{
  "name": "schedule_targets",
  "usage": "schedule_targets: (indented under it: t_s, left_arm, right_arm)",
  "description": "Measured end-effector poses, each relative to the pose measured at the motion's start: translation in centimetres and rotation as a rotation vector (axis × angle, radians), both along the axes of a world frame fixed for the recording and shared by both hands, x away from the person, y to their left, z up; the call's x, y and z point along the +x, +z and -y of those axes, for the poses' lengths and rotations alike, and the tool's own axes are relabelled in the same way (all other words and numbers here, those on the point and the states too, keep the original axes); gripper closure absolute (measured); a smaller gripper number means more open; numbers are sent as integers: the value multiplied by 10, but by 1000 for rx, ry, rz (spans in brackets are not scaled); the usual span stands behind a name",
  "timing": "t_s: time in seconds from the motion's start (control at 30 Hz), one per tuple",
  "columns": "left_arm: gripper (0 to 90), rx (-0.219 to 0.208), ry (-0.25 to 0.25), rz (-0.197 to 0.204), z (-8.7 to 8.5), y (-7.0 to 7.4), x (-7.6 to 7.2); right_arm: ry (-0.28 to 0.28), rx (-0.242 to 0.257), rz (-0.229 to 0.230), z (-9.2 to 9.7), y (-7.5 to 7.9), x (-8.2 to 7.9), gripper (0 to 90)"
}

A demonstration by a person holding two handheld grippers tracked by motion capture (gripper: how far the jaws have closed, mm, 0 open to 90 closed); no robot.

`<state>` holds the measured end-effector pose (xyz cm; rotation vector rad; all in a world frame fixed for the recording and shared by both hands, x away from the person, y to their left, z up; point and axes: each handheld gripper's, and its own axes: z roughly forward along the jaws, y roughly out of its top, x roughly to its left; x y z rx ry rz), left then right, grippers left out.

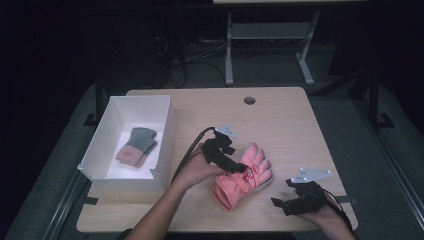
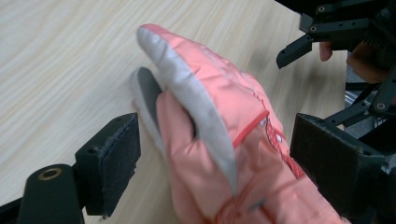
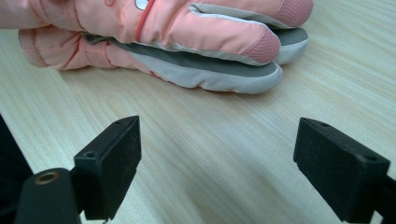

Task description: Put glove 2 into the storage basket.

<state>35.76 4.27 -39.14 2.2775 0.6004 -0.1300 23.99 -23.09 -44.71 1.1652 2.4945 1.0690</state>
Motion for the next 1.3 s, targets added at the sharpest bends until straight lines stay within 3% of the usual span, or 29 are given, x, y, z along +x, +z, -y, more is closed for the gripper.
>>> schedule_targets:
  t_s: [0.23,0.37,0.6,0.77,1.0,1.07,1.23,1.3]
  left_arm:
    - [146,25,-2,-24,10,-15,4]
    - [131,66,-18,-42,14,-29,5]
    - [126,78,-13,-130,16,-49,6]
    - [125,87,-22,-168,18,-58,7]
    - [132,104,-27,-190,22,-63,5]
    - [155,99,-36,-198,22,-63,5]
    - [308,83,-57,-234,19,-63,7]
    - [363,65,-60,-265,16,-65,11]
  right_arm:
    - [-12,-2,3,1,1,0,141]
    - [-15,-9,6,1,0,0,141]
    - [-19,-12,15,0,1,0,141]
    - [-20,-10,20,1,2,0,142]
    - [-20,-9,17,1,2,0,142]
    - [-16,-8,20,1,3,0,142]
    - [-18,-8,19,1,3,0,142]
    - [-18,-8,23,2,3,0,142]
